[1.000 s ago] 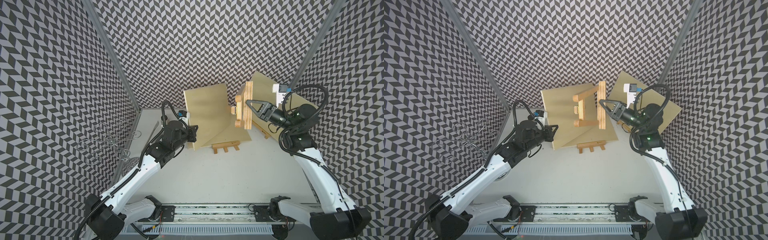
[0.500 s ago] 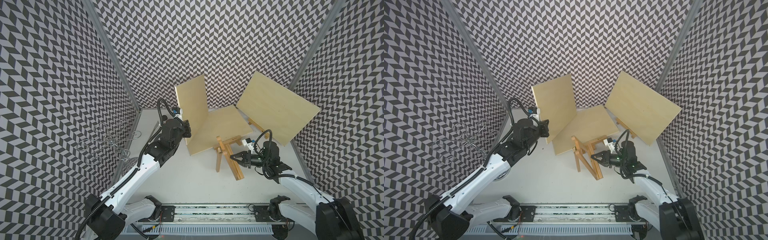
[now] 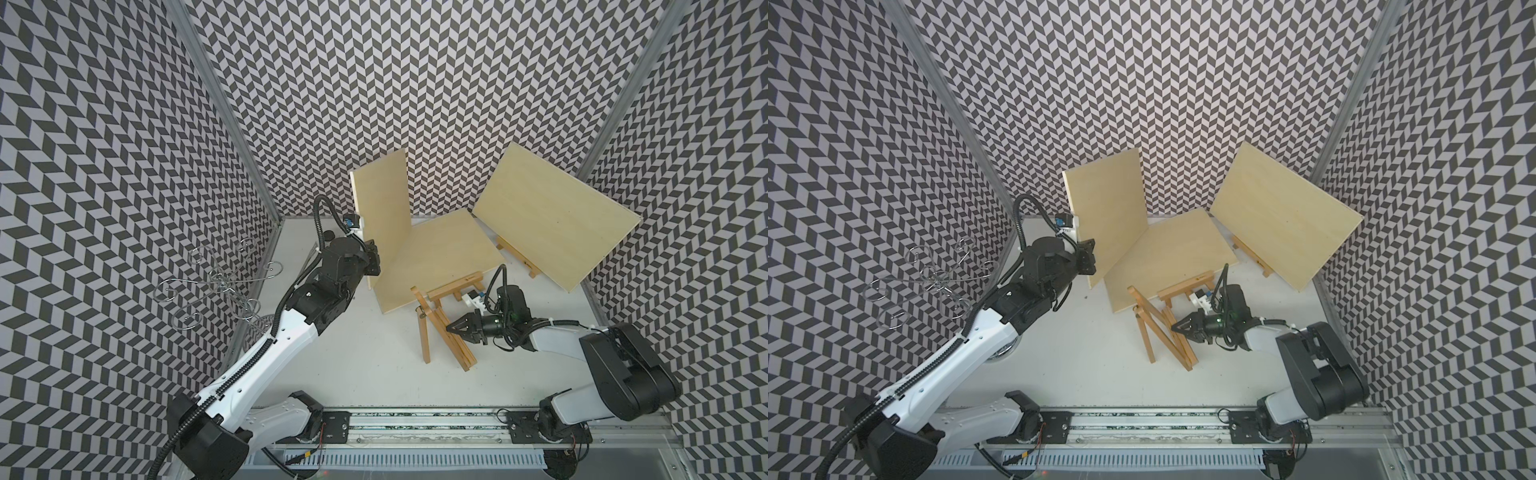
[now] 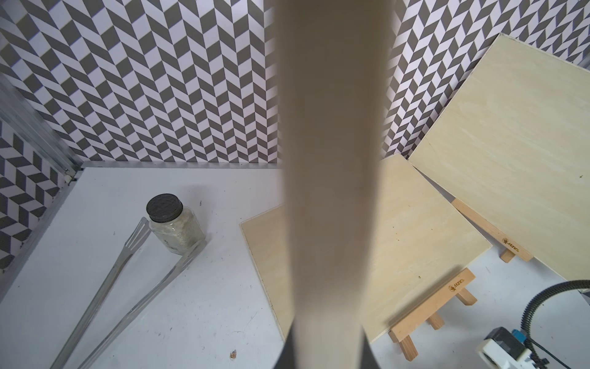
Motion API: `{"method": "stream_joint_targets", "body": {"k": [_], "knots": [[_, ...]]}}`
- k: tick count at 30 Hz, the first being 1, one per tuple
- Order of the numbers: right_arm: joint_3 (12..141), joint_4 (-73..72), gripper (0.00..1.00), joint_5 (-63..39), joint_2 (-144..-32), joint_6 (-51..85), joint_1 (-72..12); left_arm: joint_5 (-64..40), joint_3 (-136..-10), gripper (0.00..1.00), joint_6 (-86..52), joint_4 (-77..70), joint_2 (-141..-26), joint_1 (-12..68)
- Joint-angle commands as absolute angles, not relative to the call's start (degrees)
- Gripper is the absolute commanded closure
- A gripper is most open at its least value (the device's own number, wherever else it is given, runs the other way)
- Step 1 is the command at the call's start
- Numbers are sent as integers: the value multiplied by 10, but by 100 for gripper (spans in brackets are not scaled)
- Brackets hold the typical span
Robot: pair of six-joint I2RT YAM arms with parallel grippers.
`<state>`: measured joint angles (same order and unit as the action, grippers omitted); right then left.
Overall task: Assemble the easel
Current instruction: Place the easel at the center of the board.
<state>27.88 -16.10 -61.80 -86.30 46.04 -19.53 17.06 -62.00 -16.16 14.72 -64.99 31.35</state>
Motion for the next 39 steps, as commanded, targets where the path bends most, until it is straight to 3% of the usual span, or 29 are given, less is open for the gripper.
{"method": "stream_joint_targets", "body": {"k": [1,12,20,24,39], "knots": [[328,-248,100,-640,-879,419,-211,217,-649,100,-135,125,-633,309],[376,-371,100,-684,-1012,463,-229,307,-713,100,-135,181,-625,302],[390,-342,100,-703,-1074,407,-229,304,-725,100,-135,191,-619,298],[403,-207,100,-633,-1081,276,-228,297,-729,100,-138,192,-618,299],[354,-78,100,-445,-991,214,-192,278,-730,100,-135,188,-629,299]]}}
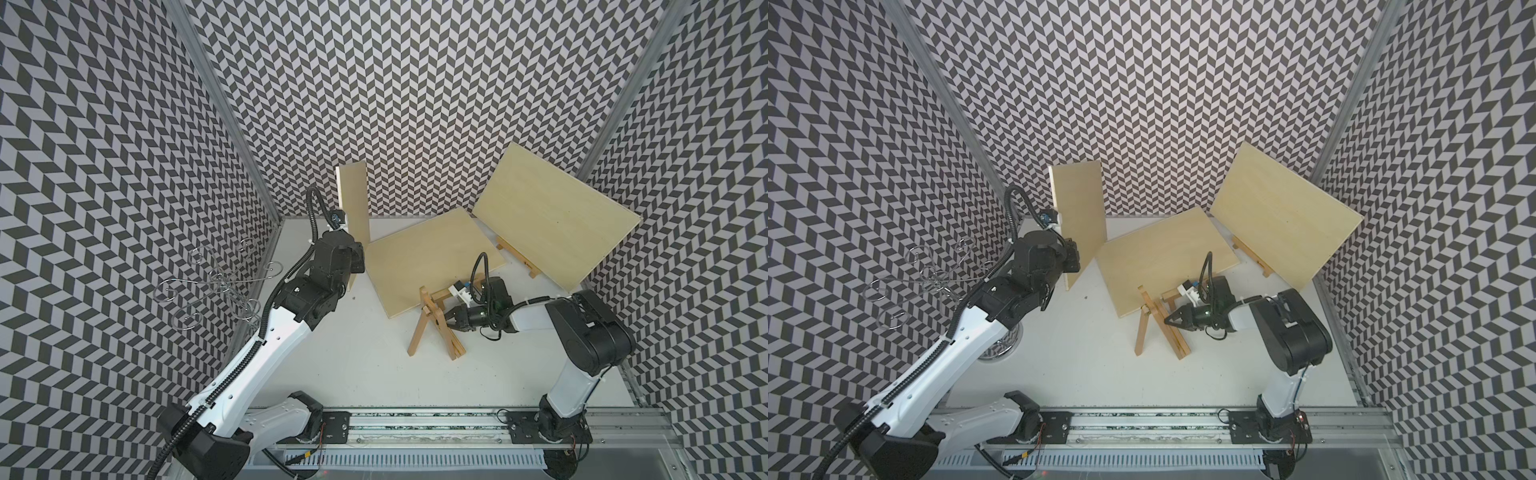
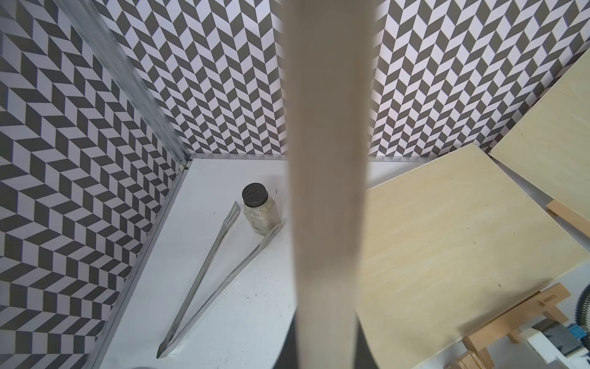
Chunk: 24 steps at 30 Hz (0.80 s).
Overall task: Assemble the easel
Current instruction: Place the easel at the center of the board.
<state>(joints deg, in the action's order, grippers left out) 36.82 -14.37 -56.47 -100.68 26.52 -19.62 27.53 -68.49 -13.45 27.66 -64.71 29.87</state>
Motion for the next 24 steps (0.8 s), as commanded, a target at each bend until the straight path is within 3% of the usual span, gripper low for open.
{"method": "stream_joint_targets", "body": {"k": [1,13,16,18,24], "knots": [[352,-67,100,-431,-984,212,-192,278,-731,100,-133,187,-629,299],[299,52,100,-257,-870,209,-188,269,-731,100,-117,178,-635,299],[293,70,95,-219,-856,220,-183,268,-737,100,-115,181,-633,299],[292,65,88,-218,-855,220,-182,264,-738,100,-113,181,-630,299],[303,60,47,-217,-811,228,-182,235,-739,100,-78,158,-621,300]]}}
